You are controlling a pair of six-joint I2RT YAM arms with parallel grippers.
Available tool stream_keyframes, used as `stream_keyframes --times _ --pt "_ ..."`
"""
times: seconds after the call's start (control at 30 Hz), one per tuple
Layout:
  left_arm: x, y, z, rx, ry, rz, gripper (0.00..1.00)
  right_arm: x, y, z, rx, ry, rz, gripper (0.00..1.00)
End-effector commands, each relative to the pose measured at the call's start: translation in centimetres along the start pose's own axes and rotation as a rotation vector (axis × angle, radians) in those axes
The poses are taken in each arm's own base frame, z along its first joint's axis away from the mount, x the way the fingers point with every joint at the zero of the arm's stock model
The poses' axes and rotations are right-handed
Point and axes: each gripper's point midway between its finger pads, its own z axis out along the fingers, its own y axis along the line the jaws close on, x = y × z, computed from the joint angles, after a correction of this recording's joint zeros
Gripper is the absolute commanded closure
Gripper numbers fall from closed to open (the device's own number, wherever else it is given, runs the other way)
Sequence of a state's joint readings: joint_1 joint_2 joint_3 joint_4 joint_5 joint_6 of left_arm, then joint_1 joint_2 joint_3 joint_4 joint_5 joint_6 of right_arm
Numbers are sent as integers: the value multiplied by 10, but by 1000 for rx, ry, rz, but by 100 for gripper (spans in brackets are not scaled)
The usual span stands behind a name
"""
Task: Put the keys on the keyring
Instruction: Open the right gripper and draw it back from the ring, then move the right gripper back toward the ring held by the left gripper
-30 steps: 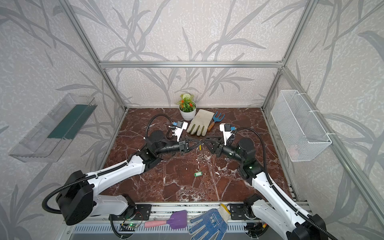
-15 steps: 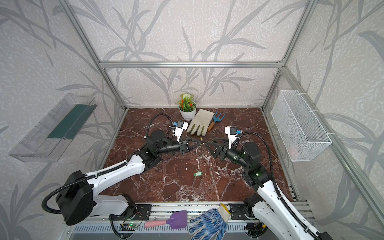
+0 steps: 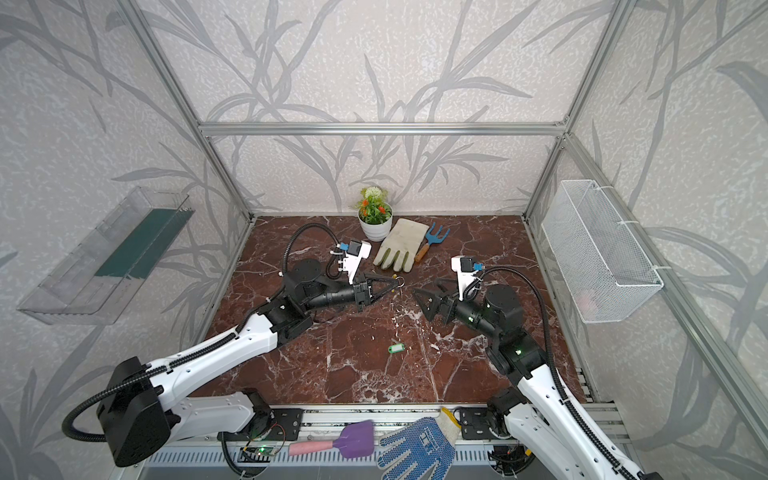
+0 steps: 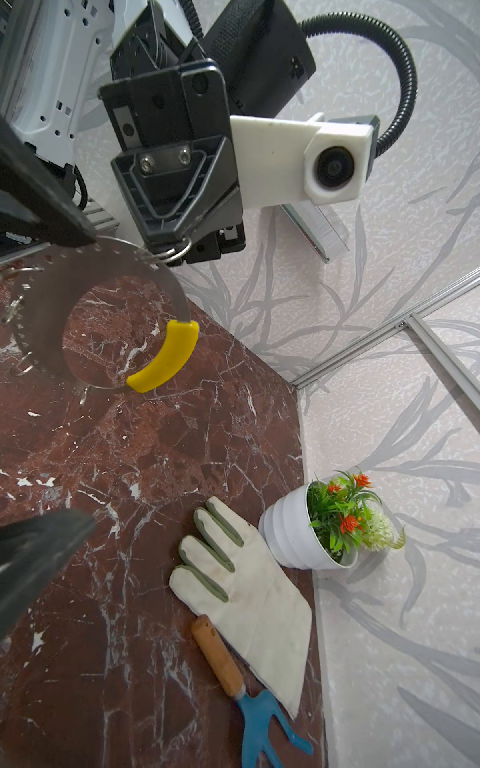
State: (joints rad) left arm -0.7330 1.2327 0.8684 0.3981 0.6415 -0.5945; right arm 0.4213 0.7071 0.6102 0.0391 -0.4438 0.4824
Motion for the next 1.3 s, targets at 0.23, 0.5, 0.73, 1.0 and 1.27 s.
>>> stream_keyframes --times 0.23,0.5,0.73,1.0,1.27 --pt "-18 5 -4 -92 -37 82 100 -17 -2 9 10 -37 -11 1" --pt "-15 22 -8 -202 -17 94 100 -13 -9 20 30 0 -37 1" --pt "-14 18 -7 -175 -17 99 100 -8 -8 31 20 33 -76 1" --pt "-10 13 -3 -125 -2 88 100 -2 6 39 -86 66 -83 21" --pt "-5 15 1 -118 22 80 100 -1 15 42 -152 65 -68 56"
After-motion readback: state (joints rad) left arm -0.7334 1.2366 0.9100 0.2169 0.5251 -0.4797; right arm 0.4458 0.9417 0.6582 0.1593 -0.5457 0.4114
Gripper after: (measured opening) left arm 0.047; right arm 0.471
